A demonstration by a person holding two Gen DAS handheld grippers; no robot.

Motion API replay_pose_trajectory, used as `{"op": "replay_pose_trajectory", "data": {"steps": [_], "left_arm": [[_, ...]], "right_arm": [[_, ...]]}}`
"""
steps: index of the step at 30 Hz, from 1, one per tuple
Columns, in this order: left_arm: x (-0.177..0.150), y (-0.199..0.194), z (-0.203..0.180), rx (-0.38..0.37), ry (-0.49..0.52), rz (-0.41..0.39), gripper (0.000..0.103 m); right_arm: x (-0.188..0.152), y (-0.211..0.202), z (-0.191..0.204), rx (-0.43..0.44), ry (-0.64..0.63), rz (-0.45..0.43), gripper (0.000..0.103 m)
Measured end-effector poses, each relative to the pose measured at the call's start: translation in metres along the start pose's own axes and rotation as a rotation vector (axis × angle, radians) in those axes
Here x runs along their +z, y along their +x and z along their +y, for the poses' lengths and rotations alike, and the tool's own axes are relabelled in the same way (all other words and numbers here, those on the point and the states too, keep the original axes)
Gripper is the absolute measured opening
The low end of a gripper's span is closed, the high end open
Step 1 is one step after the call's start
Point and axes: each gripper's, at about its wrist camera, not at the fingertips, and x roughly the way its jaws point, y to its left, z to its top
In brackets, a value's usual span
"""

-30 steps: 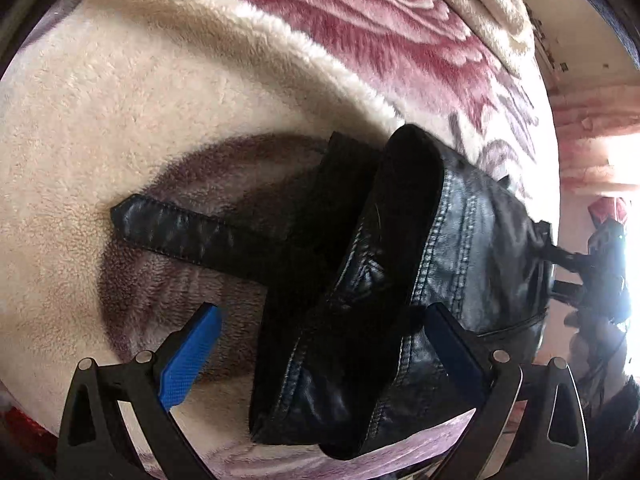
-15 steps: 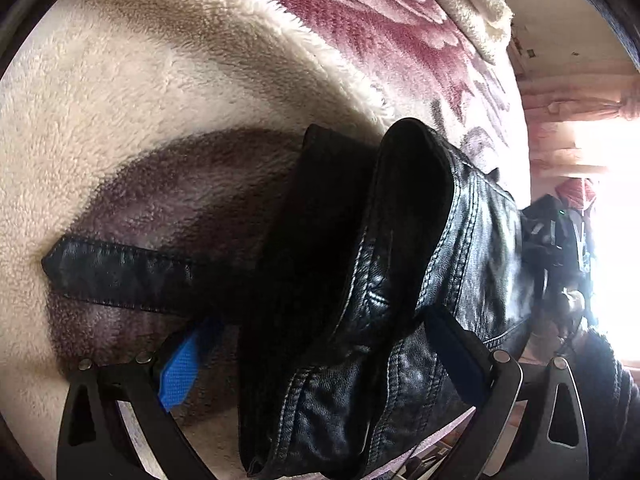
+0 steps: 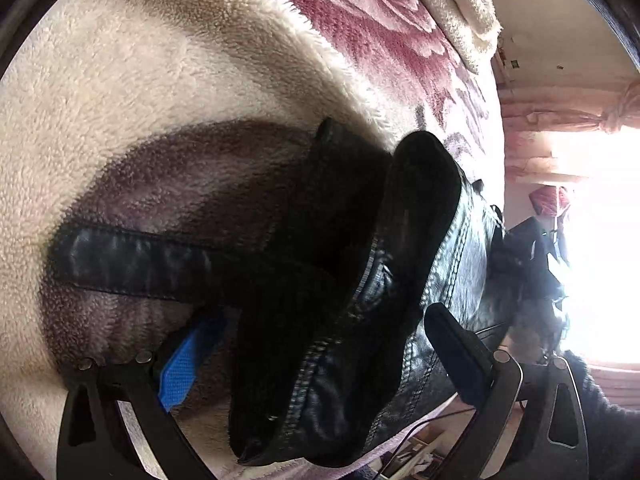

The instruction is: Fold large clothes

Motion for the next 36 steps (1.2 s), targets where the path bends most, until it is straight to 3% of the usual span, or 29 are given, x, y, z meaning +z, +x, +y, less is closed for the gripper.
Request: {"op": "replay_pose_trajectory", "data": {"steps": [4,7,9,11,12,13,15,16,21,22,24,27,28,33,36], "left_arm": [[-0.002,0.004,0.001,-0.072,-0.006,0.008,0.103],[-0.006,0.012,-0.008,-0.092,0.013,0.012,0.103],[-0.009,0.017,-0.015,-0.13,0.001,0.007,0.103],[-0.011,0.018,-0.025,-0.099,0.027,-0.018,0.103],[-0.011,0.019,-0.03,-0.084,0.045,-0.02,0.097],[-0.011,0.02,-0.034,-0.036,0.067,-0.022,0.08],[-0.011,0.016,-0.033,-0.015,0.078,-0.034,0.067],[-0.011,0.014,-0.031,-0.028,0.066,-0.029,0.067],[-0.014,-0.01,-0.017,0.013,0.025,0.004,0.068],[-0.014,-0.015,-0.012,0.021,0.018,0.0,0.073],[-0.018,-0.022,0.006,-0.011,-0.012,-0.007,0.076],[-0.018,-0.009,0.023,-0.115,-0.058,0.014,0.094],[-0.019,-0.005,0.023,-0.119,-0.05,0.019,0.101],[-0.009,0.014,0.003,-0.099,0.028,0.04,0.103],[-0.005,0.013,-0.003,-0.17,0.009,0.036,0.103]], "right_arm": [[0.005,-0.002,-0.006,0.03,-0.061,0.106,0.081],[0.003,0.011,-0.007,0.018,-0.05,0.102,0.09],[0.004,0.021,0.001,-0.037,-0.048,0.07,0.087],[0.003,0.018,0.004,-0.065,0.008,0.02,0.077],[0.0,0.016,0.007,-0.075,0.019,0.007,0.072],[-0.001,0.014,0.009,-0.076,0.026,-0.001,0.07],[-0.008,0.01,0.01,-0.07,0.045,-0.016,0.065],[-0.007,0.009,0.011,-0.065,0.05,-0.018,0.064],[-0.014,0.01,0.017,-0.071,-0.004,0.011,0.07],[-0.013,0.003,0.011,-0.062,0.004,0.016,0.07],[-0.01,0.001,0.005,-0.047,0.02,0.023,0.071],[-0.006,0.01,0.008,-0.044,0.023,0.035,0.073],[-0.003,0.012,0.008,-0.045,0.022,0.041,0.074],[0.005,0.016,0.006,-0.041,0.031,0.059,0.075],[0.001,0.012,0.002,-0.031,0.039,0.063,0.076]]}}
